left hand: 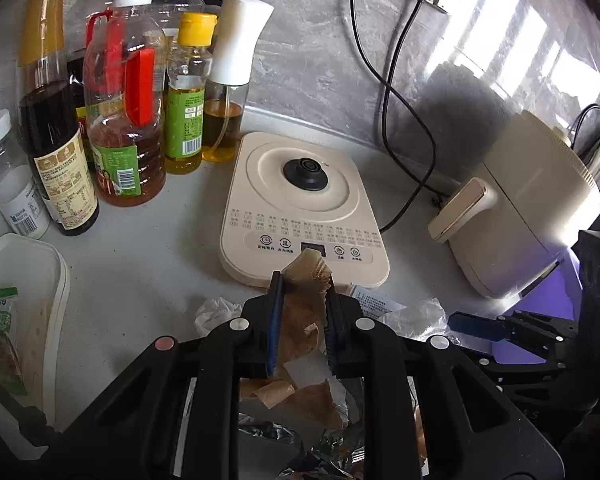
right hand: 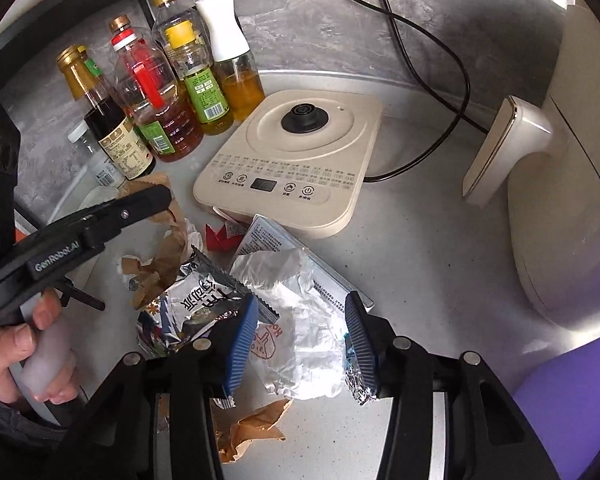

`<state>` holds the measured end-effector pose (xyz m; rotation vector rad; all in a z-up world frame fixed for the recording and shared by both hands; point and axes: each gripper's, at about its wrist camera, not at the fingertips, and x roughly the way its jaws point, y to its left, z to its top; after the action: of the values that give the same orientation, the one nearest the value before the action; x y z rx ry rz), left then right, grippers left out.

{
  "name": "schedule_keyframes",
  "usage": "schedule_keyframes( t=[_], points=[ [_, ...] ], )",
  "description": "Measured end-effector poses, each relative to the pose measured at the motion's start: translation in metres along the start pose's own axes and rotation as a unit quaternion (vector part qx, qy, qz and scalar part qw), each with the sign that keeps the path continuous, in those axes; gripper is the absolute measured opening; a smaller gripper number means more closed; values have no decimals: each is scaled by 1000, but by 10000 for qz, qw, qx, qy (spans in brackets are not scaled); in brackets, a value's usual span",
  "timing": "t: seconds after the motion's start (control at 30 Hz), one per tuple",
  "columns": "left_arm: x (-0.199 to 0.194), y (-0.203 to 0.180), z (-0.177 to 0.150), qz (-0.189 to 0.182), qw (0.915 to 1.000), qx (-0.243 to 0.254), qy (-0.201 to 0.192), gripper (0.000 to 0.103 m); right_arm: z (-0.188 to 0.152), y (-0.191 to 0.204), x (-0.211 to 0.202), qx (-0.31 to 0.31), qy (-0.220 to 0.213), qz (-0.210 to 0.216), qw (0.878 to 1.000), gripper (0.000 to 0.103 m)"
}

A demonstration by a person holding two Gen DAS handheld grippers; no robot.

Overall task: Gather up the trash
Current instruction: 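Grasp the brown paper bag with the left tool while the right tool grasps the white plastic bag, then carry both held items over the purple bucket and open both tools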

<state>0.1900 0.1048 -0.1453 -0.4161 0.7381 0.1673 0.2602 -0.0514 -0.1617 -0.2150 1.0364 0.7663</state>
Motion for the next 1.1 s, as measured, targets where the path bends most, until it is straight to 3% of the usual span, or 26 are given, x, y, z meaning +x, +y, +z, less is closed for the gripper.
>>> schedule_keyframes(
  t=[0.07, 0.13, 0.17, 0.2, 0.6, 0.93, 1.1],
  points=[
    [-5, 1, 2, -30, 10000, -37, -53, 18, 1, 2, 3, -90, -63, 47, 9999, 43],
    [-8, 1, 3, -69, 9999, -67, -83, 18, 2, 3, 8, -199, -77, 199, 9996, 26],
    [-10, 0, 4, -75, 9999, -71, -103, 18, 1, 2, 11, -266, -21, 265, 9993, 5],
    [-13, -1, 5, -86, 9999, -60, -127, 18, 1, 2, 12, -299, 4, 197, 9994, 2],
    [-56, -34, 19, -415, 9976, 98, -553, 18, -15, -4, -87, -66, -1020, 110, 9947, 1],
    [-70, -93, 23, -707, 9941, 497, -650, 18, -35, -35, -171, 219, -1787, -47, 9836, 1],
    [-71, -130, 18, -866, 9917, 702, -643, 18, -46, -55, -201, 302, -1960, -189, 9799, 1]
  ],
)
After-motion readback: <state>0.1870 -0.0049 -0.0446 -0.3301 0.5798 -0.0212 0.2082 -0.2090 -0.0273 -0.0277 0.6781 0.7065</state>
